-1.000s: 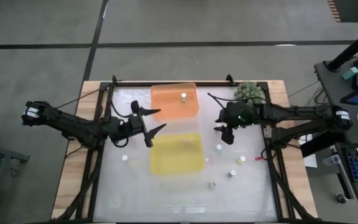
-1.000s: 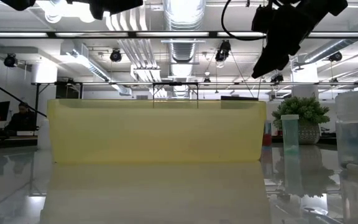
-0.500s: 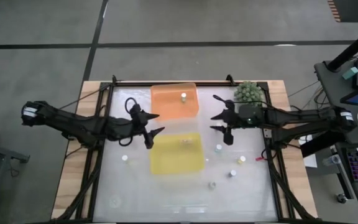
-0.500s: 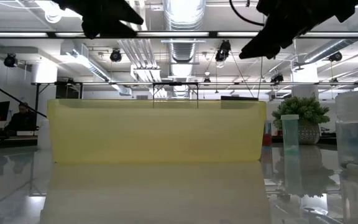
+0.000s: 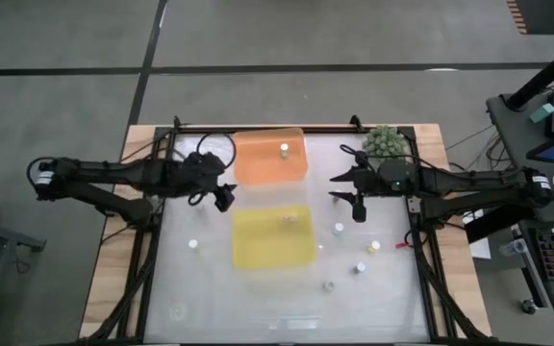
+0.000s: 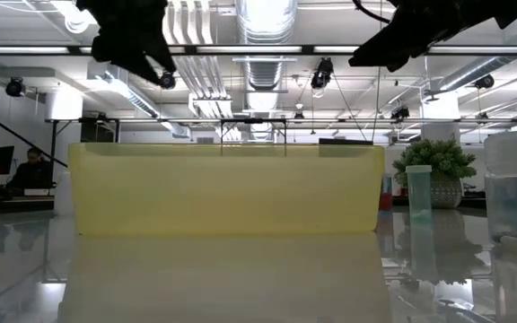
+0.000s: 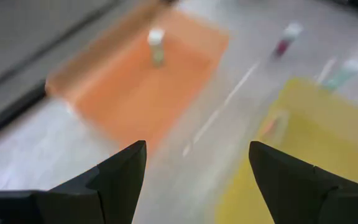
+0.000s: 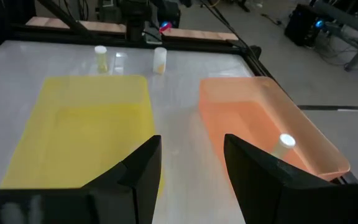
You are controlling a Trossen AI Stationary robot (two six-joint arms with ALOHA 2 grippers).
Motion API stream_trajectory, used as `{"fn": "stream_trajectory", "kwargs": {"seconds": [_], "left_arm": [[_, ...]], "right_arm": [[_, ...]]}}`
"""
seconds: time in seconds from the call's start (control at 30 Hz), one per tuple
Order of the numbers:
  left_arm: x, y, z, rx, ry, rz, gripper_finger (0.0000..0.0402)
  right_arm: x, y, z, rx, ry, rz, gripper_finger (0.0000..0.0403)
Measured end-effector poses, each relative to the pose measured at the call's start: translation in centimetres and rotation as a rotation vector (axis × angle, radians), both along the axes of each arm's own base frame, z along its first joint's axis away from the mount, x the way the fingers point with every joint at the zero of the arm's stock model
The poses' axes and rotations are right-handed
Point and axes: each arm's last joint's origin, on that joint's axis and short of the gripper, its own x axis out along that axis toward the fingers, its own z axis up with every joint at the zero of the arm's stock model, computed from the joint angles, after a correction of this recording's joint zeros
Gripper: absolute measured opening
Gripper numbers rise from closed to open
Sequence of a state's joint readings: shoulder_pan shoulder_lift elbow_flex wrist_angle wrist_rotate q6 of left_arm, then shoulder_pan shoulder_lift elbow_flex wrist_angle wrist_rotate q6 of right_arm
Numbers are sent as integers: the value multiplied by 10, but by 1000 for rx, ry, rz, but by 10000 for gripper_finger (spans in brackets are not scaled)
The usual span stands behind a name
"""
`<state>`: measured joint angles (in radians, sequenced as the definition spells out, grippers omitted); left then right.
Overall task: Pick and place medicine bottles into bin by pill shape (circle, oval)
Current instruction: Put the top transparent capsule bottle into the yellow bin
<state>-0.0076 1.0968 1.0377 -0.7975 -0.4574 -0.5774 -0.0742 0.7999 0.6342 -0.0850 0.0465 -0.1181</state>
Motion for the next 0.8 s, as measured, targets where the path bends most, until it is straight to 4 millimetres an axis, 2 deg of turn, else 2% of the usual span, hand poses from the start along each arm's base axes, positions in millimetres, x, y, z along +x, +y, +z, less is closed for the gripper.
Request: {"fn": "stream_trajectory", "kwargs": {"seconds": [0.17,0.27,0.43,0.8], "left_arm": [[0,15,-14,-193,184,51,270],[-7,20,-24,-346,325,113,270],[-21,23,-37,-430,535,277,270],[-27,23,-63,-419,530,323,270]], "right_arm": [[-1,0,-2,3,23,0,166],[-1,0,-3,-5,26,3,166],[-1,0,-3,-29,34,12,166],[-1,0,-4,-33,48,14,166]]}}
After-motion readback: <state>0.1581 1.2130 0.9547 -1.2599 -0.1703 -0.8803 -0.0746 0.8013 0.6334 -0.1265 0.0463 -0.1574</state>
